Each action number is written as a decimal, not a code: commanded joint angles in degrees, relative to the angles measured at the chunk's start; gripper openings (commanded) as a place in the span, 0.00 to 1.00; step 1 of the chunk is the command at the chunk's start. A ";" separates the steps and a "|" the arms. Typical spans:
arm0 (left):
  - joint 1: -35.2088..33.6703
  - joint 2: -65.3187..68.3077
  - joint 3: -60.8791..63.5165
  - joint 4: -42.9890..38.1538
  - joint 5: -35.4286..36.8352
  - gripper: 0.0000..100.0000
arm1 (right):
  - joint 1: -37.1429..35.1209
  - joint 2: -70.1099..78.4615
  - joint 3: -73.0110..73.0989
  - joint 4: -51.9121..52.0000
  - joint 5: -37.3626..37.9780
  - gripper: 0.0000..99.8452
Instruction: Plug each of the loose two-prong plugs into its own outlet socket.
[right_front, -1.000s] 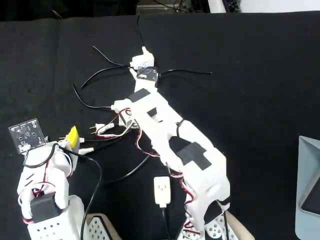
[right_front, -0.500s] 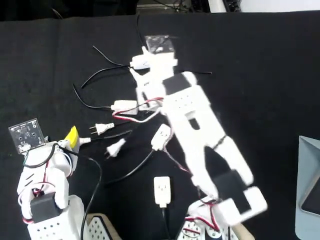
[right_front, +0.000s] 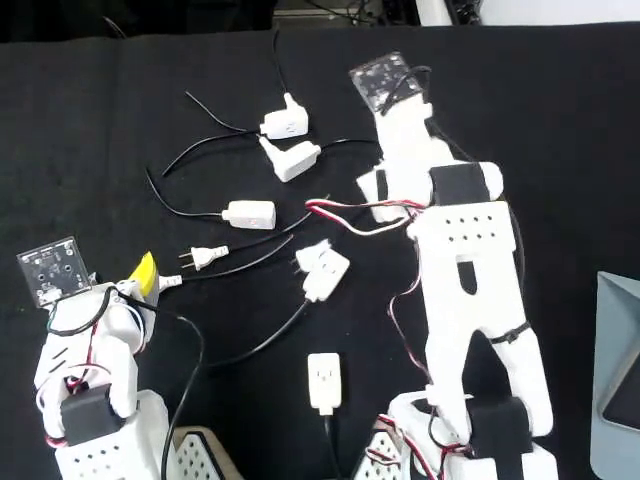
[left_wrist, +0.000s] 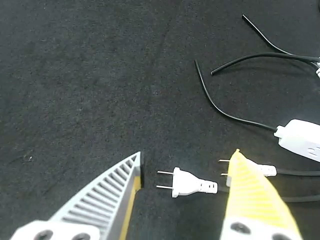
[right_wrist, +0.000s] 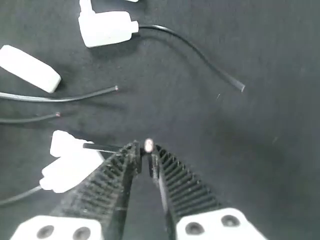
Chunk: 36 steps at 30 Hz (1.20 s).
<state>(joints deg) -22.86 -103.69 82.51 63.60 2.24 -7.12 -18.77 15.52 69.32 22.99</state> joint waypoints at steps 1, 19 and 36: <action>-0.40 -0.44 -1.19 -1.14 0.35 0.27 | -2.37 0.04 -0.75 -4.75 8.26 0.02; -0.40 -0.44 -1.10 -1.14 0.44 0.27 | -7.21 1.10 1.36 3.69 -30.77 0.26; -0.40 -0.44 -1.10 -1.05 0.44 0.27 | -14.07 15.52 24.57 -32.79 -49.76 0.26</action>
<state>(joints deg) -22.86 -103.69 82.51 63.60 2.24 -17.85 -5.85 40.31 41.01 -23.87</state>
